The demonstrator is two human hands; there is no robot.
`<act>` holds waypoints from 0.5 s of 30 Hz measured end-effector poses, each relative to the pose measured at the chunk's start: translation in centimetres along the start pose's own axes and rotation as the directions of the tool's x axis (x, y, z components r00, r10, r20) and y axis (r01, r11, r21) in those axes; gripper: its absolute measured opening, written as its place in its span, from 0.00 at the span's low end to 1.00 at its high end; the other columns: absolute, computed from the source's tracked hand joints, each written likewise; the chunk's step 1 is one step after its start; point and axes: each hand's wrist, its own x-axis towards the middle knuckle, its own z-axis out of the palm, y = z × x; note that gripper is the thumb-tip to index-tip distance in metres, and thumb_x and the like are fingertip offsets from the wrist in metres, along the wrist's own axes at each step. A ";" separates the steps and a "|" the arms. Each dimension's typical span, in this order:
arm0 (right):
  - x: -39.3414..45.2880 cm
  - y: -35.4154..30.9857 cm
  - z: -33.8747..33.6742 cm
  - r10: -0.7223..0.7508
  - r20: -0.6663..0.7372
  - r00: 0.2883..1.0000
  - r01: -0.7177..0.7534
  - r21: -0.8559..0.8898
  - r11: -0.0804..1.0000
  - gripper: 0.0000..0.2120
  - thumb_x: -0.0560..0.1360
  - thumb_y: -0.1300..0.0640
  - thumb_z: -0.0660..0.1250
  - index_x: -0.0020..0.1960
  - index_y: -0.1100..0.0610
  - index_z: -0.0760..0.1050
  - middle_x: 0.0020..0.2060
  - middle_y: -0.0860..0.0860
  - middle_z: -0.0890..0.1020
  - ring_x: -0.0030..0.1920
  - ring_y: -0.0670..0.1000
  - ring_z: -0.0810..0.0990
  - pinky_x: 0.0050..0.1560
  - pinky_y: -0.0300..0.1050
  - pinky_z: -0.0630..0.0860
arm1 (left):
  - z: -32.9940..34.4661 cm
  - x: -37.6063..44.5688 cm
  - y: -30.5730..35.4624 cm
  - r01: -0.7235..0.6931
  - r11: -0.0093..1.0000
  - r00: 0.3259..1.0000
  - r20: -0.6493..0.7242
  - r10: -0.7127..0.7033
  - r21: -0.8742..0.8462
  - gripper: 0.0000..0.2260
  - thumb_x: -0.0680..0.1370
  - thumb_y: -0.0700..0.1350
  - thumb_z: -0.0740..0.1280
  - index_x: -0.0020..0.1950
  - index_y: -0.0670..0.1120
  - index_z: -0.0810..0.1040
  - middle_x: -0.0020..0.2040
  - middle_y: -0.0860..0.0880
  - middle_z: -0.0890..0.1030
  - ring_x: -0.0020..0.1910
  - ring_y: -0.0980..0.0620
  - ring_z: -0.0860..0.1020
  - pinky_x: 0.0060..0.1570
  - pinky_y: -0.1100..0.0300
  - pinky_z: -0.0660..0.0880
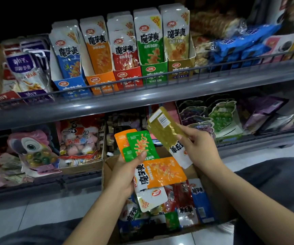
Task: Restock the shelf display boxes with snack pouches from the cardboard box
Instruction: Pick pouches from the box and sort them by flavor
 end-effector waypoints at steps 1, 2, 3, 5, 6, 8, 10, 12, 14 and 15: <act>-0.3 -0.1 0.2 -0.031 -0.008 0.999 0.031 -0.047 0.998 0.17 0.77 0.61 0.65 0.65 0.50 0.75 0.41 0.45 0.84 0.30 0.40 0.76 0.27 0.29 0.69 | 0.1 -0.1 0.0 -0.002 1.000 1.000 -0.009 0.002 0.005 0.15 0.72 0.36 0.70 0.58 0.43 0.75 0.42 0.47 0.85 0.37 0.50 0.84 0.35 0.56 0.79; -0.7 -0.4 0.3 -0.056 -0.005 0.998 0.055 -0.076 0.996 0.17 0.77 0.60 0.65 0.65 0.50 0.75 0.40 0.46 0.84 0.28 0.43 0.77 0.26 0.32 0.70 | 0.2 -0.3 0.0 -0.003 1.000 1.000 -0.015 0.003 0.008 0.15 0.72 0.36 0.70 0.58 0.43 0.76 0.42 0.47 0.85 0.36 0.50 0.84 0.34 0.56 0.78; -1.0 -0.5 0.5 -0.073 0.006 0.997 0.074 -0.091 0.993 0.17 0.77 0.60 0.65 0.65 0.50 0.74 0.42 0.48 0.85 0.30 0.44 0.79 0.27 0.34 0.71 | 0.4 -0.4 -0.1 -0.002 1.000 1.000 -0.017 0.002 0.010 0.15 0.73 0.36 0.70 0.58 0.43 0.76 0.43 0.46 0.85 0.36 0.50 0.84 0.36 0.55 0.78; -1.5 -0.9 1.0 -0.092 0.036 0.995 0.095 -0.082 0.992 0.16 0.77 0.60 0.65 0.64 0.50 0.75 0.48 0.53 0.85 0.30 0.37 0.78 0.28 0.31 0.71 | 0.6 -0.6 0.0 0.001 1.000 1.000 -0.021 -0.001 0.007 0.16 0.72 0.36 0.71 0.59 0.42 0.75 0.44 0.45 0.85 0.39 0.47 0.84 0.40 0.52 0.79; -1.8 -1.0 1.3 -0.105 0.046 0.993 0.108 -0.066 0.992 0.16 0.77 0.60 0.65 0.64 0.49 0.75 0.50 0.52 0.84 0.30 0.35 0.77 0.29 0.29 0.71 | 0.8 -0.7 0.1 0.002 1.000 1.000 -0.021 -0.001 0.004 0.16 0.72 0.36 0.71 0.59 0.42 0.75 0.44 0.45 0.85 0.40 0.47 0.84 0.42 0.51 0.79; -2.2 -1.1 1.9 -0.122 0.066 0.990 0.125 -0.030 0.992 0.16 0.77 0.58 0.66 0.62 0.44 0.74 0.51 0.50 0.84 0.38 0.37 0.79 0.39 0.28 0.74 | 1.0 -1.0 0.2 0.003 1.000 1.000 -0.006 -0.003 -0.012 0.17 0.72 0.37 0.71 0.60 0.41 0.75 0.45 0.43 0.84 0.40 0.46 0.84 0.41 0.51 0.79; -2.7 -1.0 2.6 -0.123 0.099 0.987 0.125 -0.008 0.992 0.15 0.77 0.57 0.66 0.61 0.43 0.75 0.52 0.46 0.83 0.51 0.43 0.78 0.54 0.37 0.74 | 1.3 -1.2 0.3 0.000 0.999 1.000 0.029 0.002 -0.042 0.20 0.69 0.38 0.72 0.60 0.40 0.75 0.46 0.42 0.84 0.39 0.45 0.84 0.39 0.52 0.80; -3.1 -0.8 3.1 -0.119 0.122 0.985 0.120 0.000 0.993 0.12 0.77 0.54 0.66 0.59 0.45 0.78 0.52 0.43 0.81 0.56 0.46 0.75 0.60 0.48 0.71 | 1.4 -1.4 0.4 -0.021 0.997 0.998 0.059 0.025 -0.072 0.24 0.65 0.40 0.72 0.60 0.40 0.75 0.45 0.42 0.84 0.39 0.45 0.84 0.37 0.52 0.81; -3.2 -0.8 3.3 -0.112 0.156 0.981 0.112 0.013 0.994 0.11 0.76 0.50 0.65 0.57 0.42 0.79 0.52 0.38 0.80 0.57 0.43 0.71 0.60 0.47 0.68 | 1.4 -1.3 0.4 -0.041 0.994 0.996 0.076 0.049 -0.105 0.23 0.65 0.41 0.71 0.59 0.40 0.76 0.43 0.43 0.84 0.38 0.46 0.84 0.36 0.53 0.81; -3.1 -1.0 3.3 -0.101 0.189 0.977 0.098 0.027 0.995 0.10 0.77 0.48 0.64 0.56 0.40 0.79 0.52 0.36 0.79 0.58 0.42 0.69 0.61 0.44 0.66 | 1.3 -1.3 0.4 -0.047 0.992 0.995 0.084 0.057 -0.116 0.21 0.65 0.41 0.71 0.58 0.41 0.76 0.43 0.43 0.84 0.38 0.46 0.84 0.36 0.53 0.81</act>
